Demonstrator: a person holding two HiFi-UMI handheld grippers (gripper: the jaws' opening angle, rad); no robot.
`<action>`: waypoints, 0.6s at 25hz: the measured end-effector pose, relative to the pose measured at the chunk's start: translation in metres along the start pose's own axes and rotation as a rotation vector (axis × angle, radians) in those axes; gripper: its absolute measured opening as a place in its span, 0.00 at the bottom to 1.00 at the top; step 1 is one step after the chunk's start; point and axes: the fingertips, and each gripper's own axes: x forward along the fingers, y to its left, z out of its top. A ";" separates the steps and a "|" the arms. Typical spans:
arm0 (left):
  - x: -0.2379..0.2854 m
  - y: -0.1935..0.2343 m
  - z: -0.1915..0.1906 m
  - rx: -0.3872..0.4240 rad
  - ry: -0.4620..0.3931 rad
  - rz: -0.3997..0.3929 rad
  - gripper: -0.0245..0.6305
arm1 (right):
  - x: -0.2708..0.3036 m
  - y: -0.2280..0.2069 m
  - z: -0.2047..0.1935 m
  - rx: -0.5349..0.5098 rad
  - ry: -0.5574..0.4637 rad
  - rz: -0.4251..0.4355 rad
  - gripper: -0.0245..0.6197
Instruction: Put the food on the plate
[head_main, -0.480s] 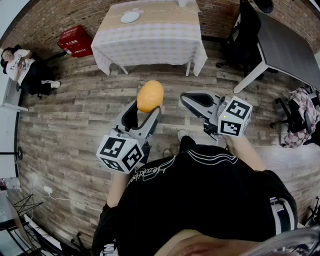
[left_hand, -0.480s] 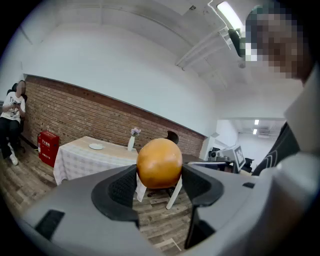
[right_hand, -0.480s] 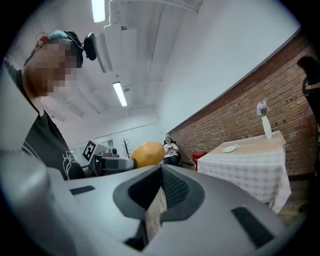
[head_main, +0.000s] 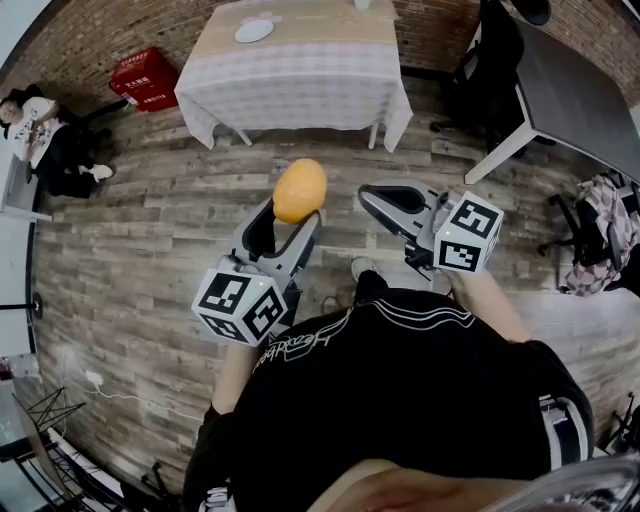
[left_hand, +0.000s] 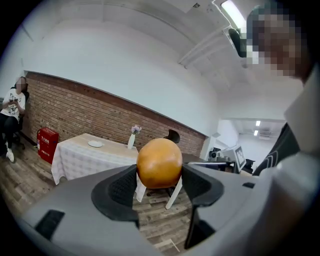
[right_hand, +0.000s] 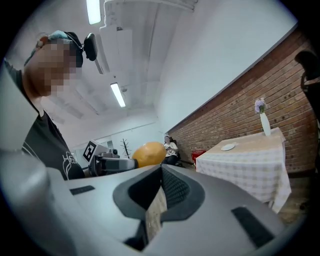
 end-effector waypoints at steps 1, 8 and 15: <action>0.000 0.000 -0.001 -0.002 0.000 0.001 0.46 | 0.000 0.000 -0.001 -0.002 -0.002 0.002 0.03; 0.047 0.015 0.006 -0.028 0.009 0.013 0.46 | 0.004 -0.049 0.012 0.001 0.001 0.007 0.03; 0.115 0.040 0.030 -0.029 0.003 0.031 0.46 | 0.015 -0.119 0.036 0.002 0.005 0.034 0.03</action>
